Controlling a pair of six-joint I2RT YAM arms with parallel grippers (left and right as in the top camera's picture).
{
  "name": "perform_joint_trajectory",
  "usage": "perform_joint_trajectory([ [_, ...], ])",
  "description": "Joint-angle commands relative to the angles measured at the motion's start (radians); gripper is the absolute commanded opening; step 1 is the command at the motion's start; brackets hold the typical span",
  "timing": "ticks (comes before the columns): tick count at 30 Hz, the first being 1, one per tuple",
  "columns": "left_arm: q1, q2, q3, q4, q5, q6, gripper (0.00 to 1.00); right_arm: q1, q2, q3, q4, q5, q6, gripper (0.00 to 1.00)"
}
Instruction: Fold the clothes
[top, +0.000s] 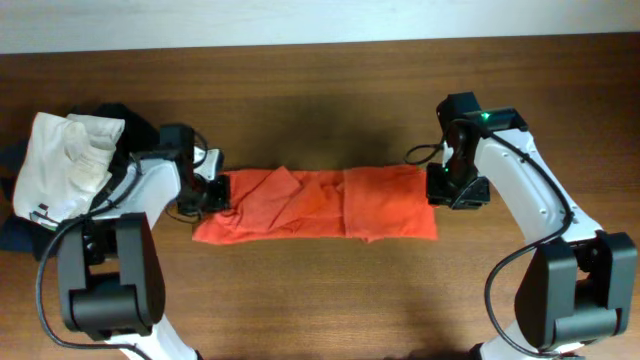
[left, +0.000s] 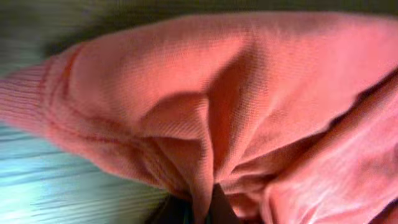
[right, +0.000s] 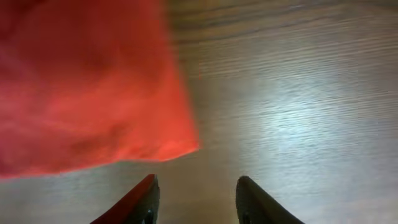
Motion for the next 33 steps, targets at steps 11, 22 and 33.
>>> perform_joint_trajectory([
  [11, -0.615, 0.048, 0.537, -0.383, -0.053, -0.257, 0.01, -0.218, -0.011, 0.013, -0.024, 0.060, -0.071, 0.48],
  [22, -0.772, 0.097, 0.534, -0.161, 0.068, -0.286, 0.60, -0.216, -0.011, 0.013, -0.027, 0.041, -0.071, 0.48],
  [33, -0.219, 0.094, 0.561, -0.285, 0.073, -0.219, 0.72, 0.164, -0.008, 0.013, 0.155, -0.366, -0.364, 0.52],
])
